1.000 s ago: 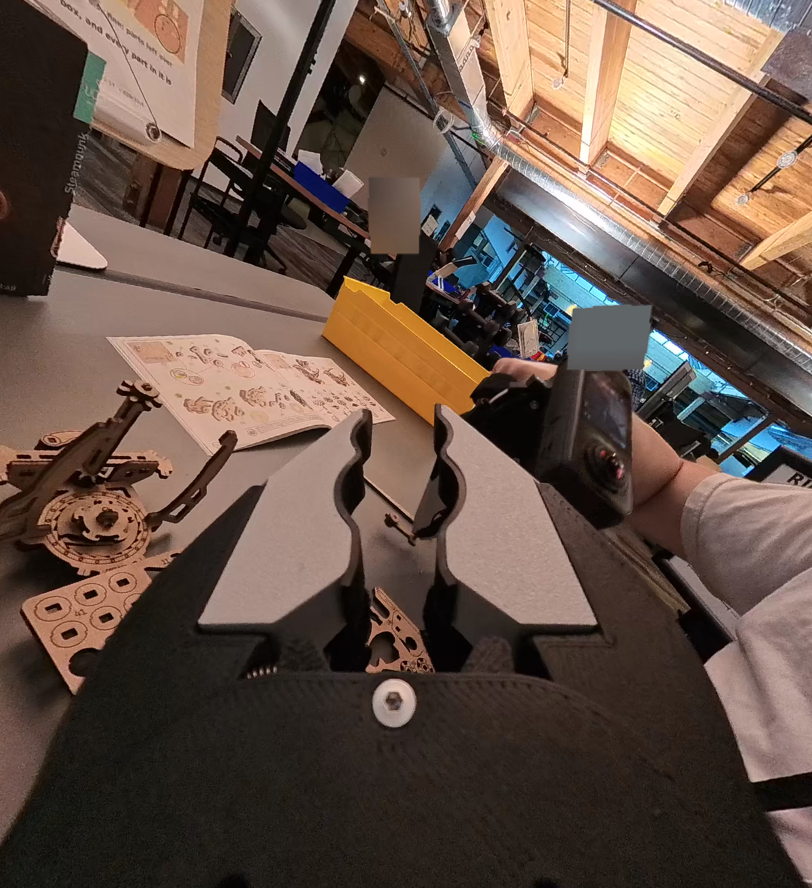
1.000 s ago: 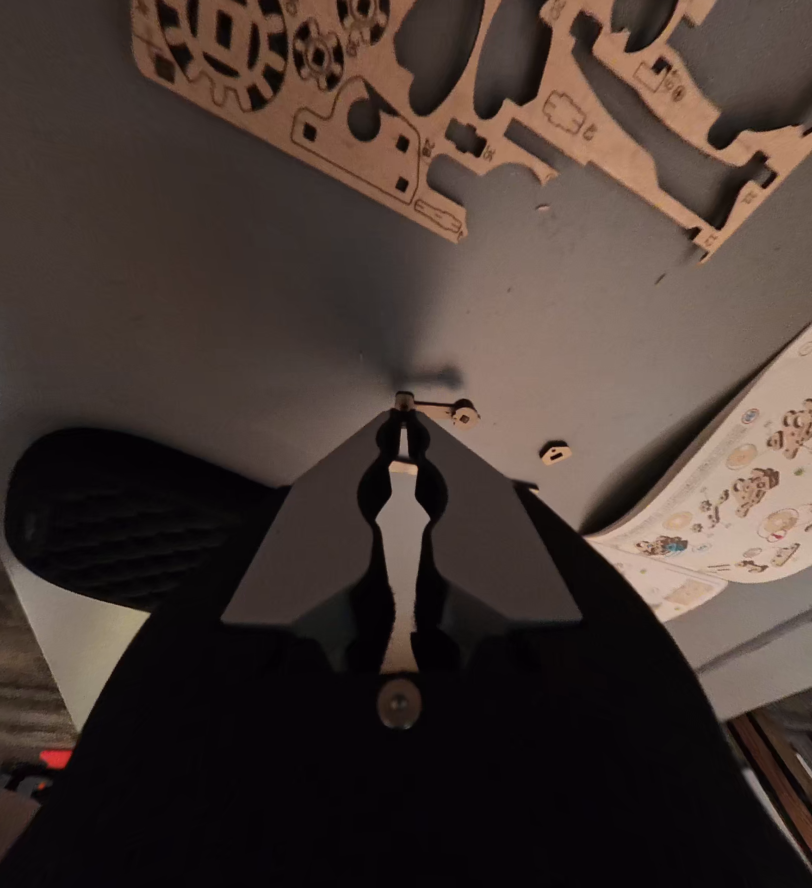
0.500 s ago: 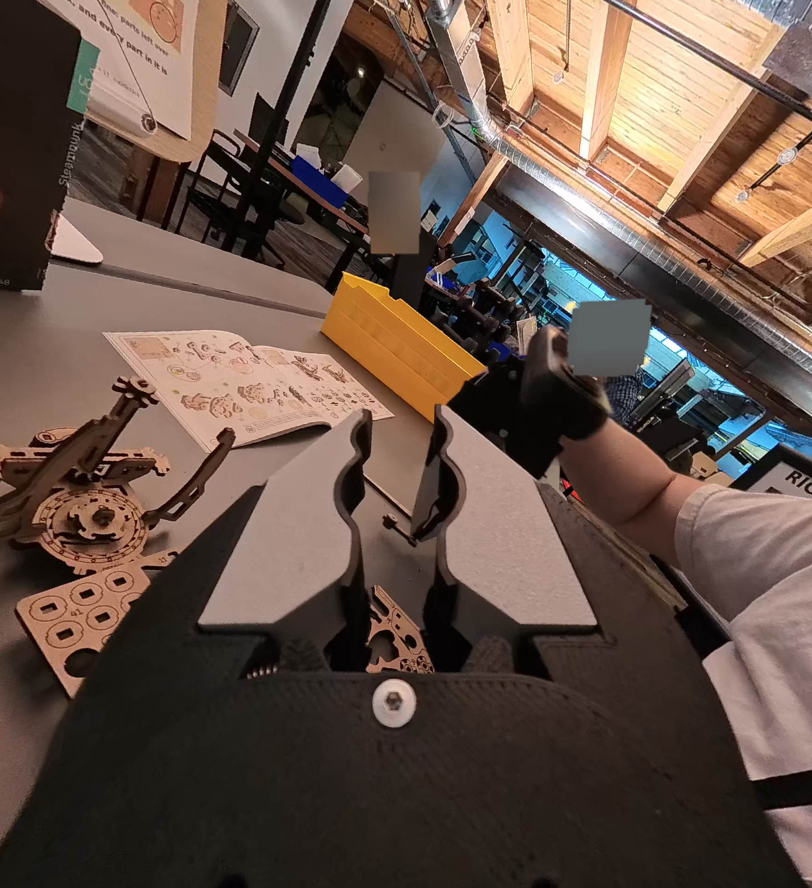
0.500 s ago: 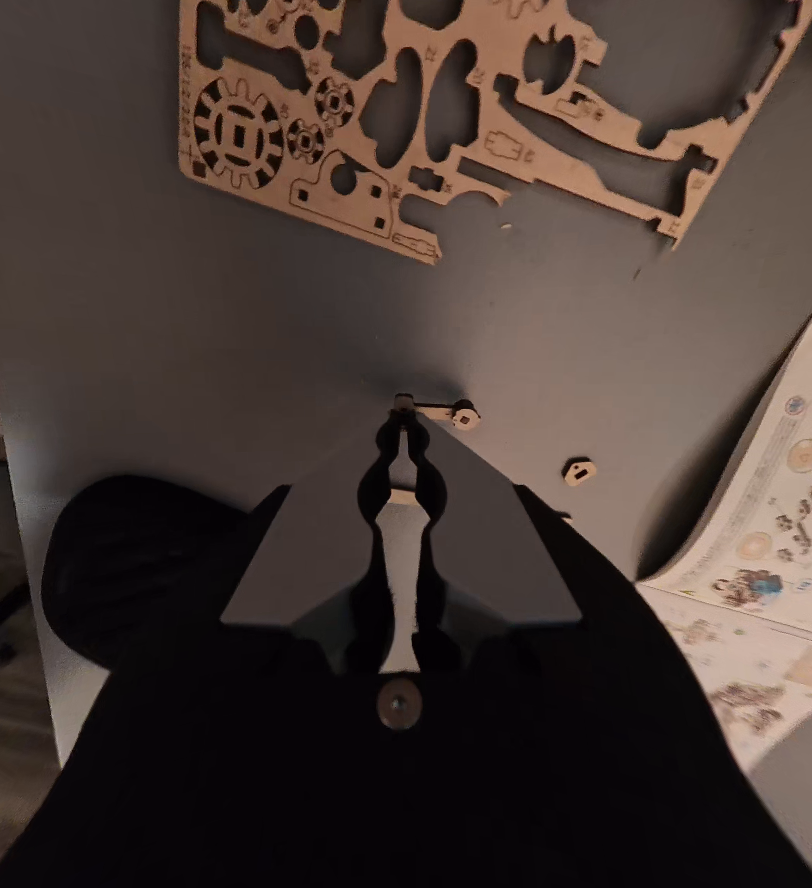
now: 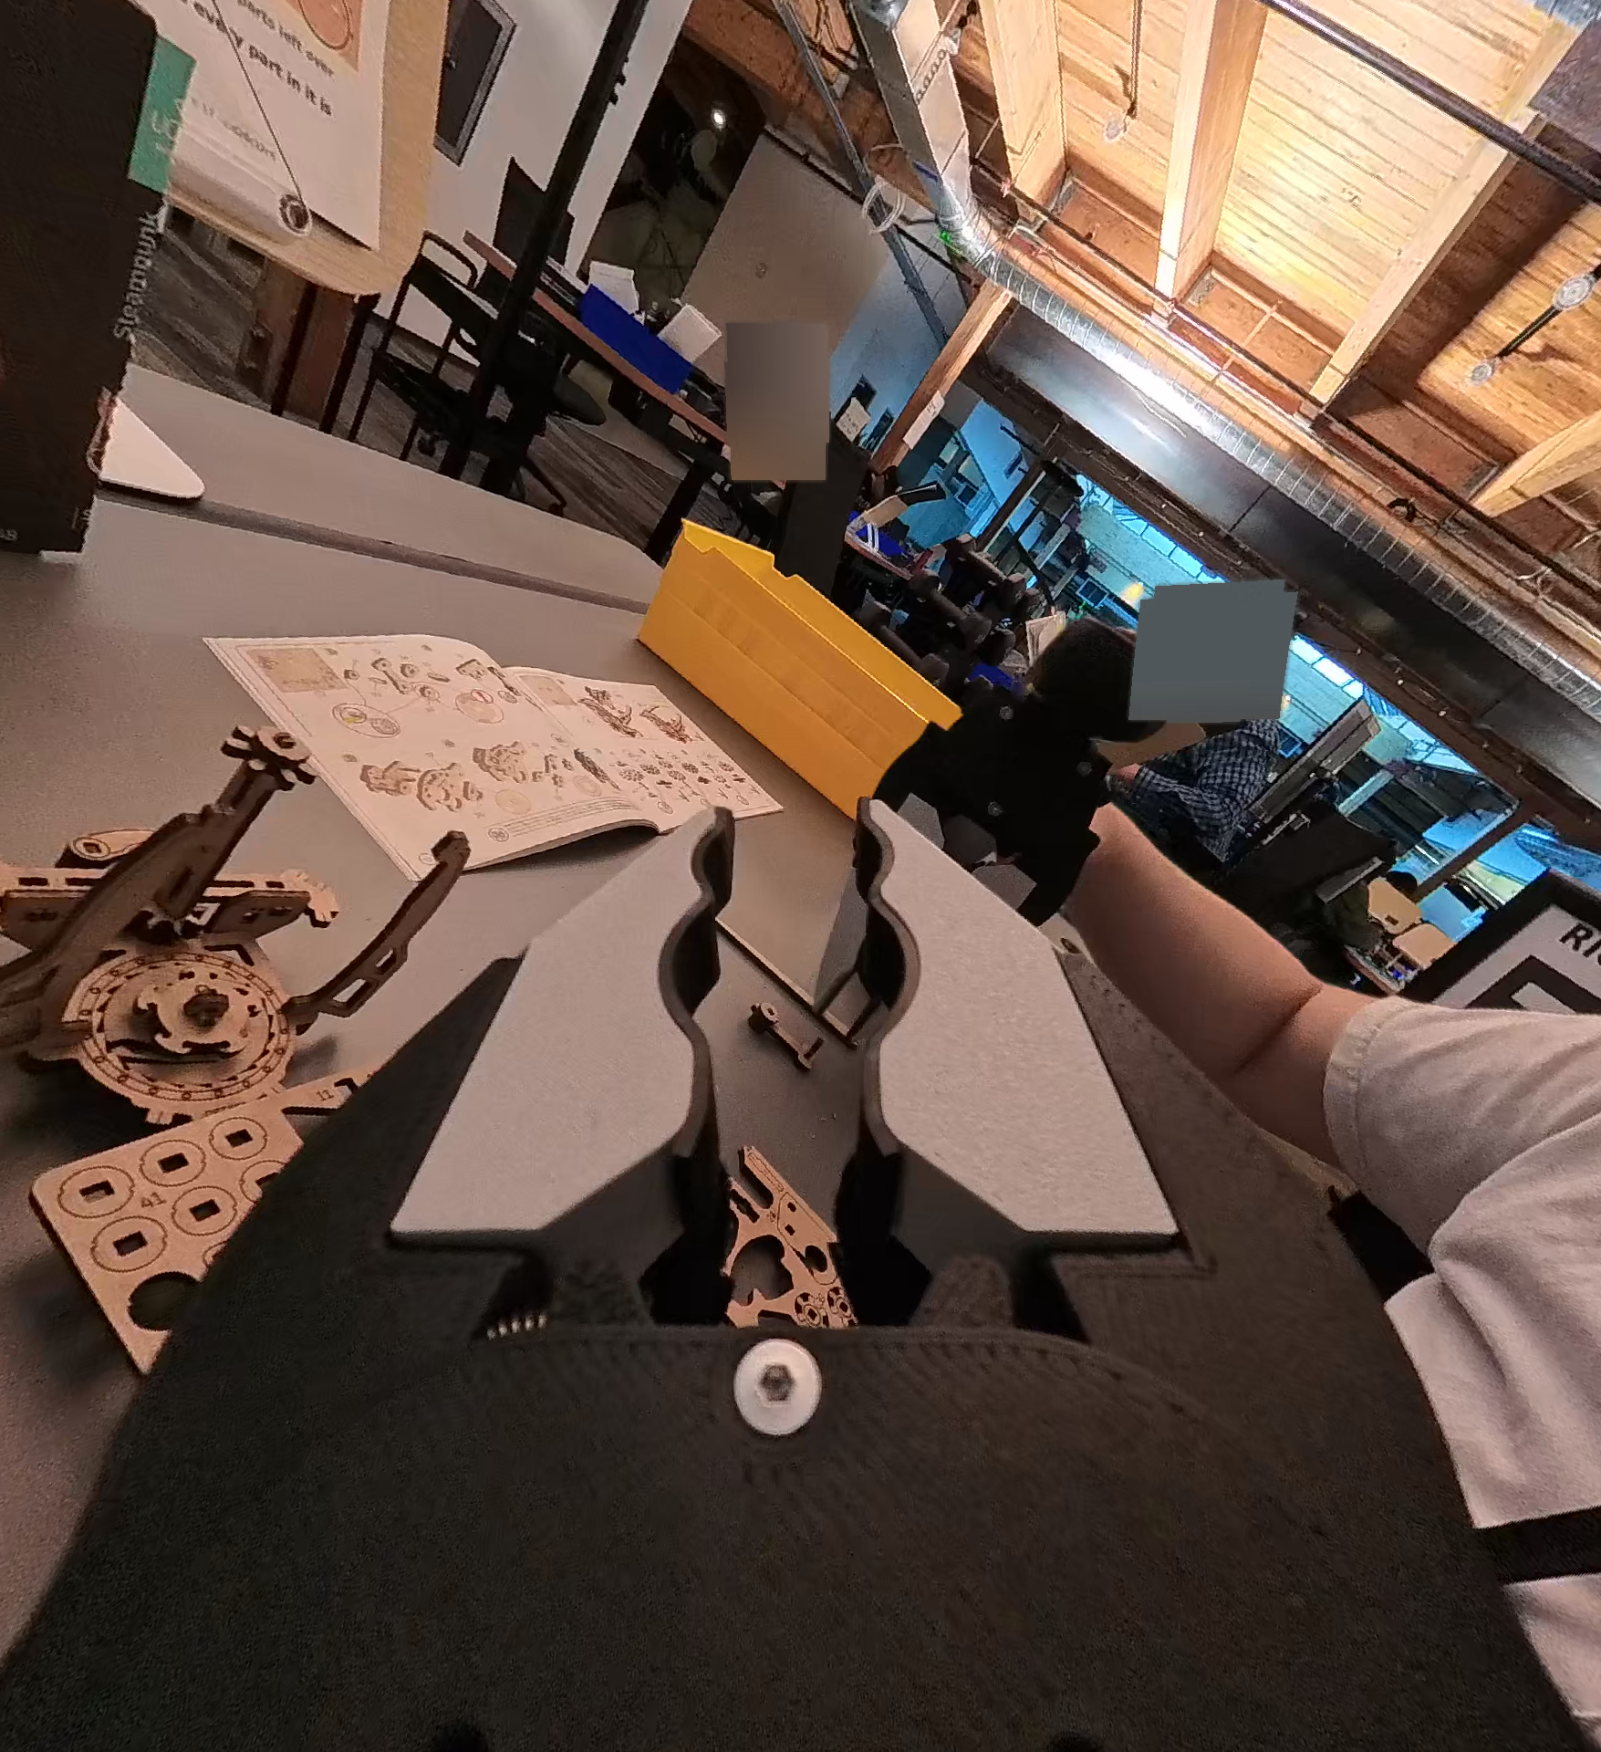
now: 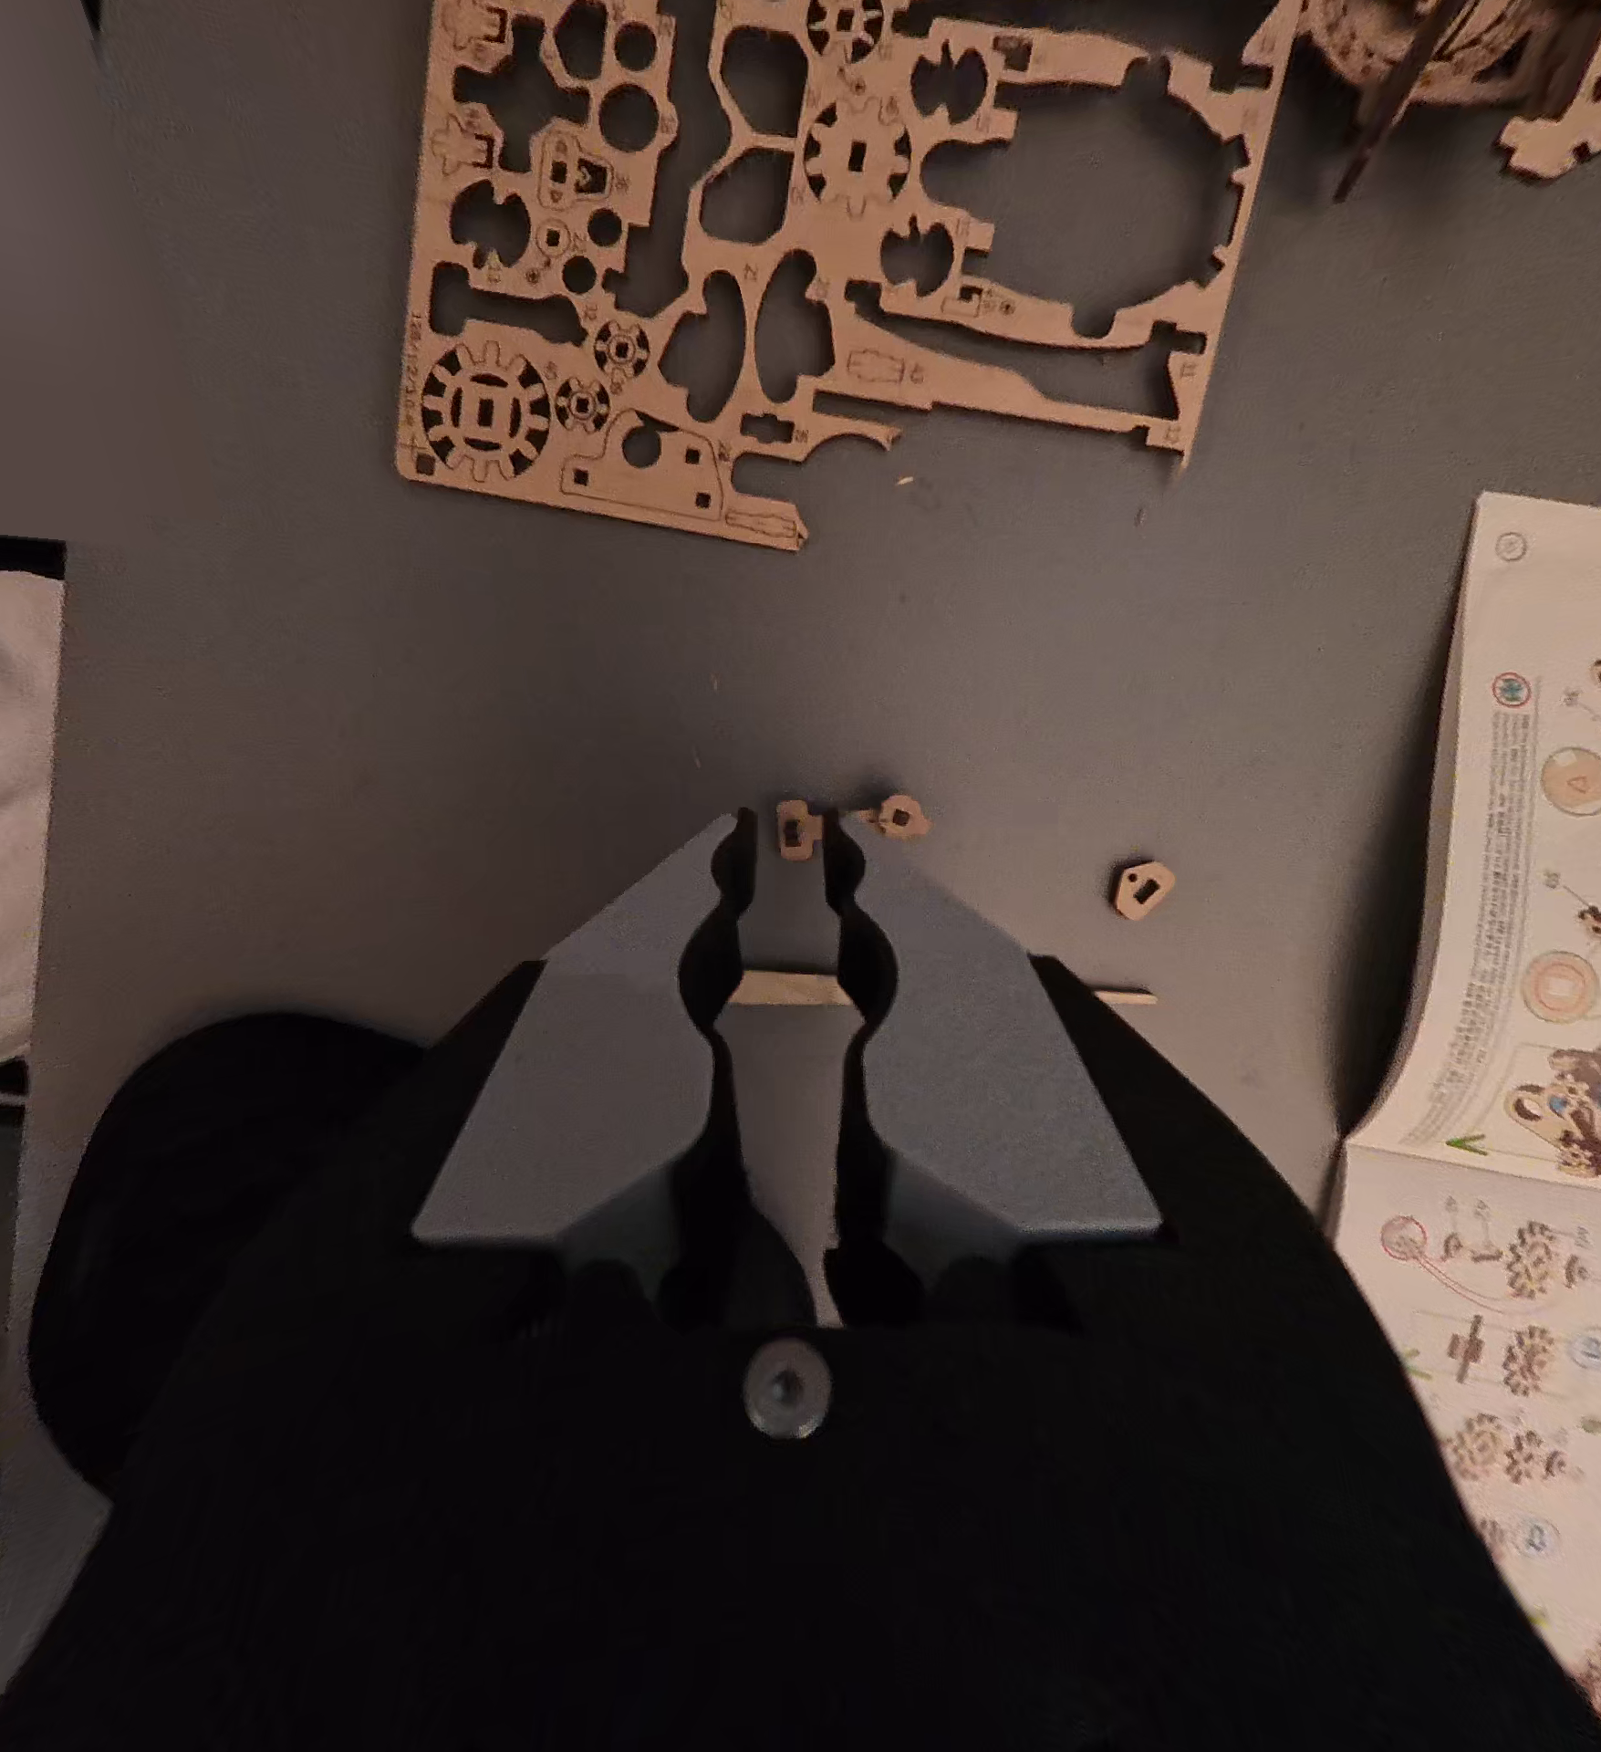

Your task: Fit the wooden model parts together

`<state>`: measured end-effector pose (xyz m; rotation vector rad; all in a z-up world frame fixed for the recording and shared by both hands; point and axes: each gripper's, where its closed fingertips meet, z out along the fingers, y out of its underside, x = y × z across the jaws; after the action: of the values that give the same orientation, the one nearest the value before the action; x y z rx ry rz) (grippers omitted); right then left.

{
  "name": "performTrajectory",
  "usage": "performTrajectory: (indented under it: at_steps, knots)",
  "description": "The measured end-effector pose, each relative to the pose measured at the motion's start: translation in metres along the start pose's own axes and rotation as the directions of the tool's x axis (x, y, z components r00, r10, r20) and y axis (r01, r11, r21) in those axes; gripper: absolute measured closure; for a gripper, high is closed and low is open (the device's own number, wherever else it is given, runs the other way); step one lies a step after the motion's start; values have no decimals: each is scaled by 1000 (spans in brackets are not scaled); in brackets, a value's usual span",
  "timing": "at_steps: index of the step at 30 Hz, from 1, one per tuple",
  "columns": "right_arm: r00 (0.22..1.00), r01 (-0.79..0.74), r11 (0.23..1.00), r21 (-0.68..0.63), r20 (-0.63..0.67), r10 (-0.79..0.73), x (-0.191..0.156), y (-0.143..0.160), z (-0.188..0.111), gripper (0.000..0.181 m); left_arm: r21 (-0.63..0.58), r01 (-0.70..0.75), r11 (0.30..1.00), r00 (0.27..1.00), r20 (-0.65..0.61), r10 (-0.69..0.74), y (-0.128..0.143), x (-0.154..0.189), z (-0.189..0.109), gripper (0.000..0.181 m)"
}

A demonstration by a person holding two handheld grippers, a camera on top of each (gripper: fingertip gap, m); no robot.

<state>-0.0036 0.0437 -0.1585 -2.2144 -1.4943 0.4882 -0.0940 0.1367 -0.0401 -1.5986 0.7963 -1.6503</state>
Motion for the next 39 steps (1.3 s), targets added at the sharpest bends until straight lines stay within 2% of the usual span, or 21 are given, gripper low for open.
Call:
performTrajectory:
  at_steps: [5, 7, 9, 15, 21, 23, 32, 35, 39]
  knots:
    - [1000, -4, 999, 54, -30, 6, 1, 7, 11, 172, -3, 1, 1000, 1000, 1, -1, 1, -1, 1, 158]
    - [1000, -19, 996, 85, -23, 21, 1, 6, 12, 181, -9, 3, 1000, 1000, 2, -3, 2, -1, 2, 158]
    - [999, -30, 994, 104, -34, 34, 4, 5, 11, 181, -12, 0, 1000, 1000, 5, 0, 3, -2, 2, 158]
    - [999, -21, 999, 49, -29, 22, 2, 8, 11, 181, -7, 2, 1000, 1000, 4, -2, 2, -2, 1, 158]
    - [999, -46, 996, 70, -24, 48, 4, 10, 10, 176, -7, 1, 1000, 1000, 0, -1, 2, 0, 1, 158]
    - [999, -44, 996, 82, -26, 46, 4, 10, 10, 181, -7, 3, 1000, 1000, -2, -3, 2, 0, 1, 158]
    - [999, -36, 997, 74, -36, 39, 4, 11, 10, 181, -4, 4, 1000, 1000, -2, -4, 1, 0, 1, 158]
    - [1000, -23, 1000, 17, -15, 23, 0, 11, 12, 181, -6, 3, 1000, 1000, 0, -3, 2, -1, 1, 158]
    - [998, 56, 988, -141, -2, -57, -5, 3, 14, 181, -10, 3, 1000, 1000, 0, -3, 3, 0, 2, 158]
